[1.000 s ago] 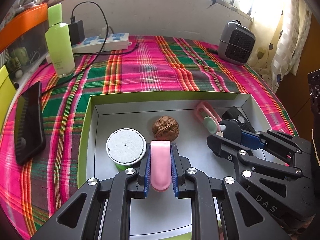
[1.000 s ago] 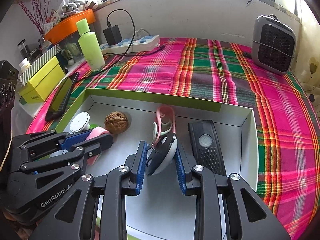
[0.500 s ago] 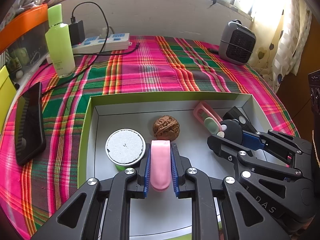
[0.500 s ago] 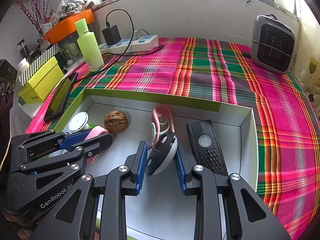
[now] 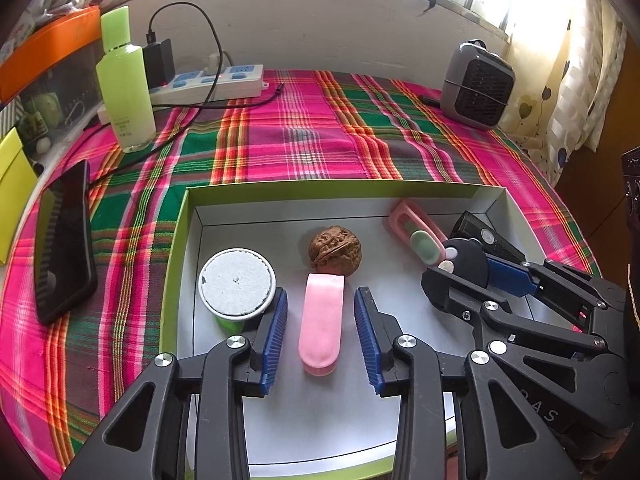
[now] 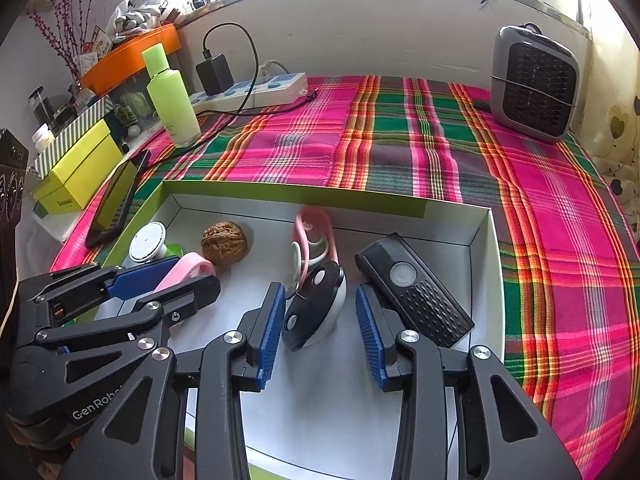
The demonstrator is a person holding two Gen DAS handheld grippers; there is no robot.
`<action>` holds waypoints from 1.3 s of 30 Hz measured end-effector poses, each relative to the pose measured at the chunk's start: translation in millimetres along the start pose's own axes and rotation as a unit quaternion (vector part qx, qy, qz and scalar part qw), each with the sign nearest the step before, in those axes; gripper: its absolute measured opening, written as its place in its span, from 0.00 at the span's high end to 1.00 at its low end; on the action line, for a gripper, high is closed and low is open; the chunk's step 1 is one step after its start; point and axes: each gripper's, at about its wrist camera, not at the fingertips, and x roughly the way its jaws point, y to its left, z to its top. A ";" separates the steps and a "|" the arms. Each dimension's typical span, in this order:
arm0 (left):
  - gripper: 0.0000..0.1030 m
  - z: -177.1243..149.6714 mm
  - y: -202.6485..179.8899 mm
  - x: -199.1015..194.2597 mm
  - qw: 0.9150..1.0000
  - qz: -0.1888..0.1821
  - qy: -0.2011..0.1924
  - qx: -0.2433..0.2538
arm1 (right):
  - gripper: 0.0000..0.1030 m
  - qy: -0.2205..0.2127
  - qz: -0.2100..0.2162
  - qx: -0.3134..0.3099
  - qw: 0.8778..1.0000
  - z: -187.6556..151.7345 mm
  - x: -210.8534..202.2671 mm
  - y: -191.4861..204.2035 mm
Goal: Organize objects
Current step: 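Open left tool to drop pink case in box while right tool releases black disc, then lift both open tools out of the box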
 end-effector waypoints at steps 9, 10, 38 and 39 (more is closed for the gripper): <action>0.64 -2.5 -0.6 -4.5 1.000 0.000 0.000 -0.003 | 0.62 -0.009 -0.003 0.001 1.000 -0.9 -7.3 0.7; 0.64 -2.9 -0.7 -5.3 1.000 -0.001 0.000 -0.004 | 0.62 -0.011 -0.003 0.002 1.000 -0.9 -8.9 0.4; 0.56 -25.0 -2.9 -45.0 0.999 0.015 -0.026 -0.013 | 0.54 -0.043 -0.004 0.014 0.999 -18.4 -47.5 5.7; 0.56 -26.5 -3.0 -47.0 0.999 0.016 -0.027 -0.013 | 0.54 -0.045 -0.005 0.014 0.999 -19.8 -49.4 6.0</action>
